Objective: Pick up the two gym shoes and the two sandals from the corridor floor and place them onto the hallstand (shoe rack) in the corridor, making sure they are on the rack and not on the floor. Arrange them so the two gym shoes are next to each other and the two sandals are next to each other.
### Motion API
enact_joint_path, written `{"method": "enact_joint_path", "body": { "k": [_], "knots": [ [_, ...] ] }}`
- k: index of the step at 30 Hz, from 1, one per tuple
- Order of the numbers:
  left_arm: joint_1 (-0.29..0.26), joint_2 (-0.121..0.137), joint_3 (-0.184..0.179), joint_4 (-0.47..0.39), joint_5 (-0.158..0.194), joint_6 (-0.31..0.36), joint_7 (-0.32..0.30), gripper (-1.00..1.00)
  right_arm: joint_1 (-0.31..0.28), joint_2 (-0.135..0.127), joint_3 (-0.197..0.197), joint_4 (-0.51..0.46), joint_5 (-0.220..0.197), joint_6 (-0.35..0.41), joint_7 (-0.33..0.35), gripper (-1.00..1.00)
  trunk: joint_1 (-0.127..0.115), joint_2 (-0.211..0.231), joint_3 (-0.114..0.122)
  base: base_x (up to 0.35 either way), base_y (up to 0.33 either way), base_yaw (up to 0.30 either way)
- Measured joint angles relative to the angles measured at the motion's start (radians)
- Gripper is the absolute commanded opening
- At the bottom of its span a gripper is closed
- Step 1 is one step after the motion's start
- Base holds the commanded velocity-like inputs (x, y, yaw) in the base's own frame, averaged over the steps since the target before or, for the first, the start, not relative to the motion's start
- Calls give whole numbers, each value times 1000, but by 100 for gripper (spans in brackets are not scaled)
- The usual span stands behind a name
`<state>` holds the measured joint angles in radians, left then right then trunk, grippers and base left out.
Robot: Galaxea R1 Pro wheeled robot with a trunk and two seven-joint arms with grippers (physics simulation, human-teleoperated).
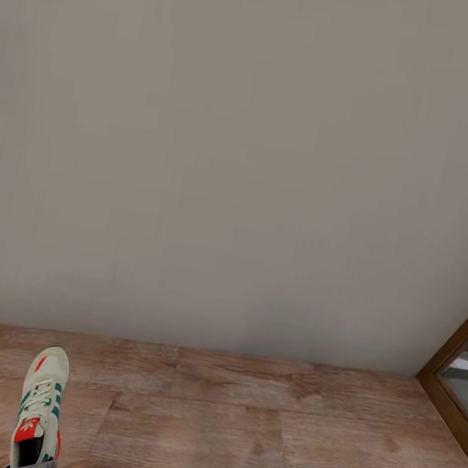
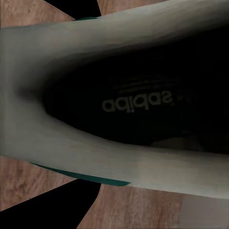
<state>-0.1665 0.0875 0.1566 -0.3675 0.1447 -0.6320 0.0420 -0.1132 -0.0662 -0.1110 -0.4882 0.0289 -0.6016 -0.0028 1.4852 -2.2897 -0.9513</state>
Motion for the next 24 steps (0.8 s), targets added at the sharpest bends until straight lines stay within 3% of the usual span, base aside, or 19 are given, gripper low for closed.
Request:
{"method": "enact_joint_path", "body": {
  "k": [24],
  "knots": [
    [0, 0, 0, 0, 1, 0, 0, -100, 0, 0, 0, 0, 0, 0, 0, 100, 0, 0, 28, 0, 0, 208]
  ]
}}
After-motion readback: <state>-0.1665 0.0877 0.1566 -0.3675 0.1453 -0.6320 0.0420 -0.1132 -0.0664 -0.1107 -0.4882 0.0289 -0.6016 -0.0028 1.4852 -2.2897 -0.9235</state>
